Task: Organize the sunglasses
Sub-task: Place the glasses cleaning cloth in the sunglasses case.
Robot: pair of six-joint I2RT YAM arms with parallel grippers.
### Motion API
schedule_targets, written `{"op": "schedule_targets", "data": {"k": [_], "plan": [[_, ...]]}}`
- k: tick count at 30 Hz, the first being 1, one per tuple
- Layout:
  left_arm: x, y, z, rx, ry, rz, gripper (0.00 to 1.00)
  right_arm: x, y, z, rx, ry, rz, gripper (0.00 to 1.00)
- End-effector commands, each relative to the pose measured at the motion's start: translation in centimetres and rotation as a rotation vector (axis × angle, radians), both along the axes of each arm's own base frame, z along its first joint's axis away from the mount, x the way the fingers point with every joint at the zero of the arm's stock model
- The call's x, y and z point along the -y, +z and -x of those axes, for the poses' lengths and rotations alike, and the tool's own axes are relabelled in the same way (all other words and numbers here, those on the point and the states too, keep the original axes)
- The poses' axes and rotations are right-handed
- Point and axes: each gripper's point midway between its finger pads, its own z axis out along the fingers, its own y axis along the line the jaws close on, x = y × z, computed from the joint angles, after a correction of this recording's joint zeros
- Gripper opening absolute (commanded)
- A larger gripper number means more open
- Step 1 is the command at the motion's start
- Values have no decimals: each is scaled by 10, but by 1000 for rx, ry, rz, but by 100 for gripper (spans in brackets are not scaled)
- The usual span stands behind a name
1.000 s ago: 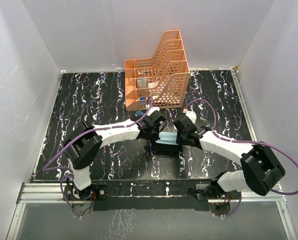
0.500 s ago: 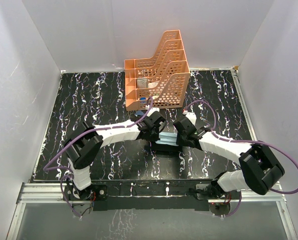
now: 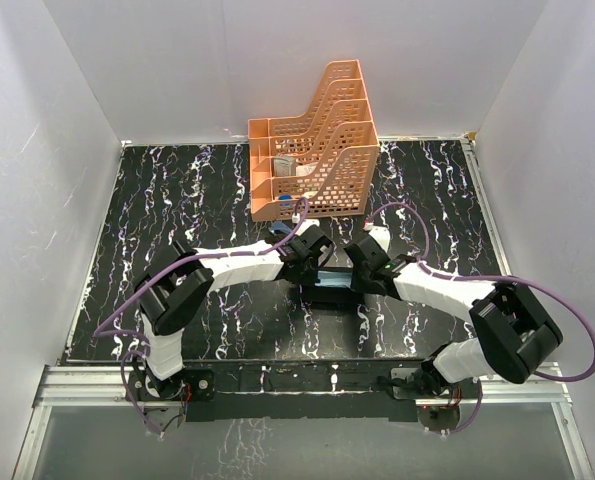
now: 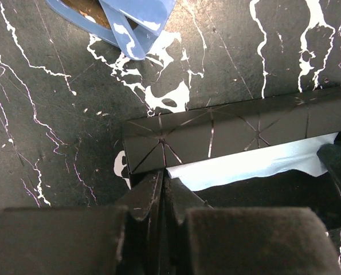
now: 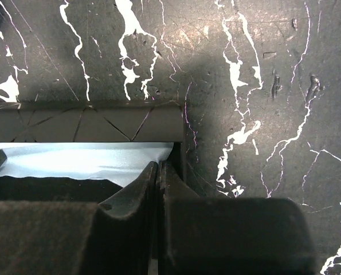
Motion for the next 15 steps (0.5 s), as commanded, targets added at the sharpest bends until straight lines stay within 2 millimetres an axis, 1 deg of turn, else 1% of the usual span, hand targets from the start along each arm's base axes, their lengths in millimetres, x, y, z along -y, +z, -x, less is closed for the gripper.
{"op": "schedule_targets", "data": {"k": [1, 15], "plan": [[-6, 0, -2, 6, 11, -20, 0, -1, 5, -12, 46, -17, -5, 0], [-3, 1, -4, 1, 7, -9, 0, 1, 8, -15, 57, -22, 11, 0]]}}
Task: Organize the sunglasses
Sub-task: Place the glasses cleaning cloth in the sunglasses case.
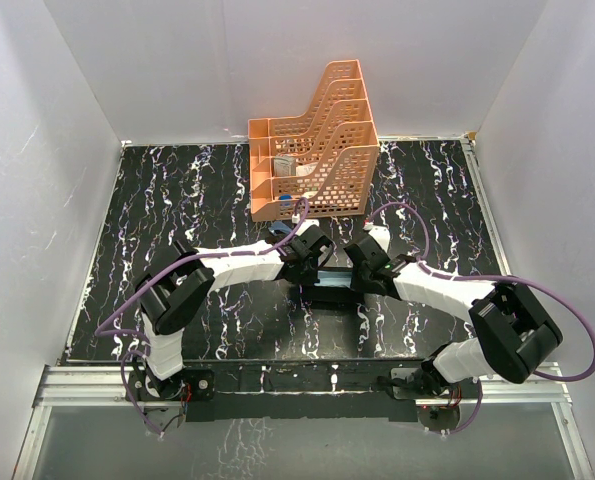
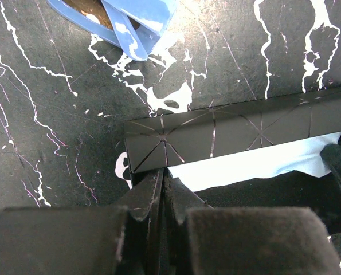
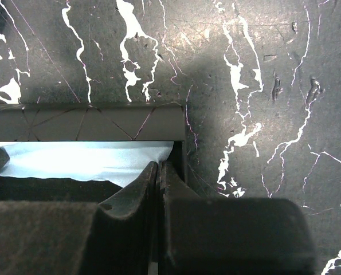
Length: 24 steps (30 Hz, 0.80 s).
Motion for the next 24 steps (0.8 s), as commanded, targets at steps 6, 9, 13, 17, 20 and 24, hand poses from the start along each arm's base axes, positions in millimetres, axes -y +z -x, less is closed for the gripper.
{"op": "schedule_targets", "data": {"k": [6, 9, 13, 17, 20, 24], "plan": [[2, 10, -2, -6, 0, 22, 0, 2, 13, -16, 63, -22, 18, 0], [5, 10, 0, -18, 0, 30, 0, 2, 13, -16, 61, -20, 23, 0], [9, 10, 3, -40, 2, 47, 0, 2, 13, -17, 62, -18, 25, 0], [9, 11, 3, -47, 6, 43, 0, 2, 14, -18, 66, -18, 26, 0], [8, 9, 3, -51, 10, 36, 0, 2, 14, -18, 64, -15, 28, 0], [7, 8, 4, -55, 10, 33, 0, 2, 12, -18, 60, -14, 32, 0]]}}
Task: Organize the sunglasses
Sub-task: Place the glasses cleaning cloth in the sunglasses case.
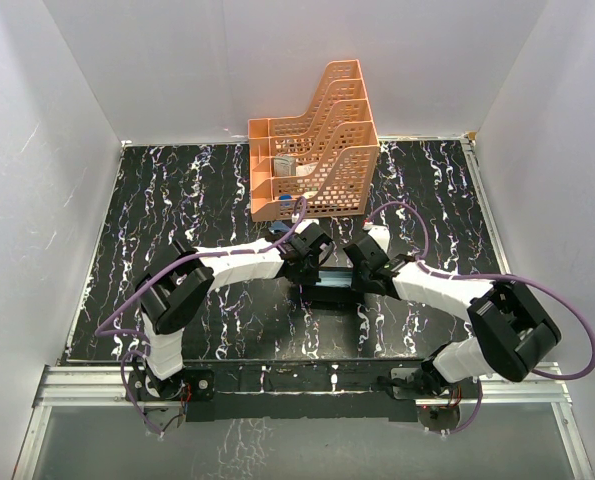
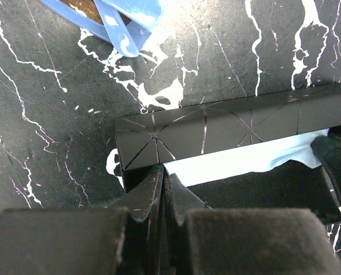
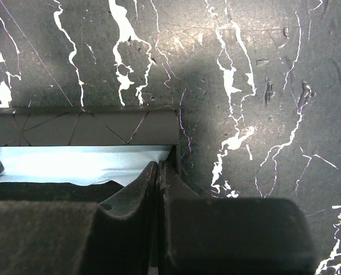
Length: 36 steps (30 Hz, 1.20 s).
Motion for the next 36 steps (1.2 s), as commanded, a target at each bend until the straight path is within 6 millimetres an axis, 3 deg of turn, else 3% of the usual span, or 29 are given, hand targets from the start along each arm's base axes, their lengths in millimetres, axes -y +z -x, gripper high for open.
{"op": "schedule_targets", "data": {"k": [1, 14, 21, 36], "plan": [[1, 7, 0, -15, 2, 2, 0, -2, 13, -16, 53, -14, 2, 0], [-6, 15, -4, 14, 25, -24, 0, -1, 14, -15, 56, -16, -2, 0], [-8, 16, -4, 13, 28, -34, 0, -3, 18, -16, 64, -15, -12, 7], [-5, 23, -5, 35, 21, -30, 11, -3, 26, -17, 83, -22, -26, 11]]}}
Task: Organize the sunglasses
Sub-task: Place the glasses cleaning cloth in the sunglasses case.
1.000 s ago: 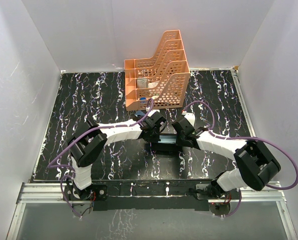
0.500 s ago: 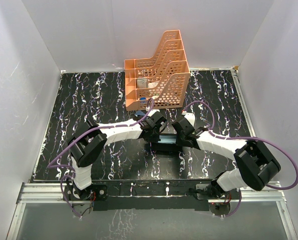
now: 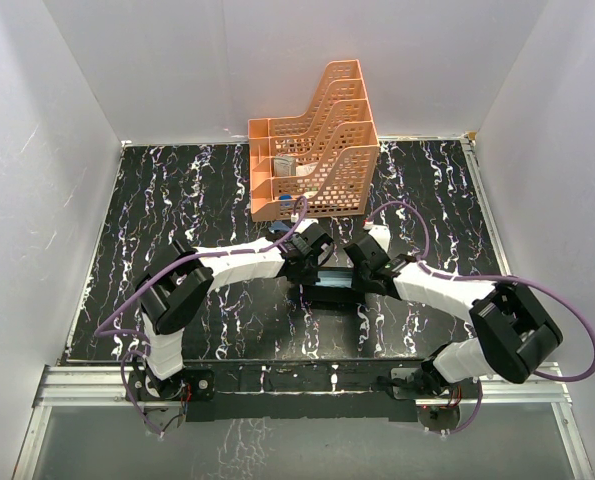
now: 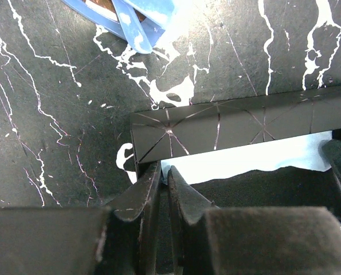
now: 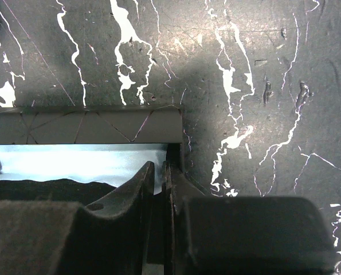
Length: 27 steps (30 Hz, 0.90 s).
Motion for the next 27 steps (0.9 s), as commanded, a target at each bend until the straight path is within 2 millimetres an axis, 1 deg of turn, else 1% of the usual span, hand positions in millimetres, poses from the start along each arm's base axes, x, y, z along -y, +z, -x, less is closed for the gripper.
{"op": "schedule_targets", "data": {"k": [1, 6, 8, 12, 17, 19, 20, 21, 22, 27], "plan": [[3, 21, -4, 32, 0, 12, 11, -3, 25, -17, 82, -24, -26, 11], [4, 28, -5, 48, -5, 12, 11, -4, 31, -17, 97, -20, -35, 11], [5, 33, -6, 60, -5, 13, 13, -5, 33, -18, 104, -18, -40, 11], [6, 40, -8, 74, -9, 10, 14, -7, 38, -20, 111, -12, -48, 11], [2, 47, -10, 92, -2, -4, 15, -12, 45, -23, 124, 1, -67, 11], [3, 48, -11, 106, -7, 5, 12, -16, 46, -24, 128, 13, -75, 9], [4, 48, -12, 109, -9, 8, 8, -16, 46, -24, 129, 13, -76, 7], [4, 46, -12, 109, -12, 5, 2, -18, 46, -25, 130, 18, -77, 5], [5, 45, -12, 109, -15, 5, 0, -18, 45, -25, 127, 19, -74, 4], [8, 39, -13, 103, -25, 11, 0, -21, 43, -27, 125, 27, -77, 0]]}}
